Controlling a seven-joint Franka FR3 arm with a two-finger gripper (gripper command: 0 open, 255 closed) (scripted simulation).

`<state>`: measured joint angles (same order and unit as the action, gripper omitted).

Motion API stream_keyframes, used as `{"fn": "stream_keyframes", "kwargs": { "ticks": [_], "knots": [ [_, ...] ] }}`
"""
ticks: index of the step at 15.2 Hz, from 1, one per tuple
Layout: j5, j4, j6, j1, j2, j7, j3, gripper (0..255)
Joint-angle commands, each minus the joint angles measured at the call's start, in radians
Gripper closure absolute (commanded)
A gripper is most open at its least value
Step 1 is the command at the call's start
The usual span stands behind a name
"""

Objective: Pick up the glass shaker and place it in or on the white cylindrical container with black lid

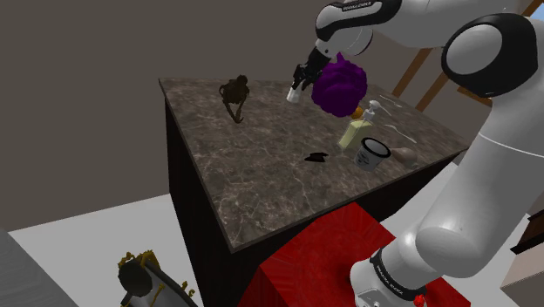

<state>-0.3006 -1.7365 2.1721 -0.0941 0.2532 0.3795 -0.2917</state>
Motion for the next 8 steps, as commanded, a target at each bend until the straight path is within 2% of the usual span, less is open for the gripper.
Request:
{"fn": "stream_keyframes", "kwargs": {
  "ticks": [1,8],
  "knots": [
    [0.006,0.019,-0.025,-0.001,-0.006,-0.006,-0.002,255],
    [0.023,0.09,-0.11,-0.002,-0.023,-0.029,-0.007,255]
  ]
}}
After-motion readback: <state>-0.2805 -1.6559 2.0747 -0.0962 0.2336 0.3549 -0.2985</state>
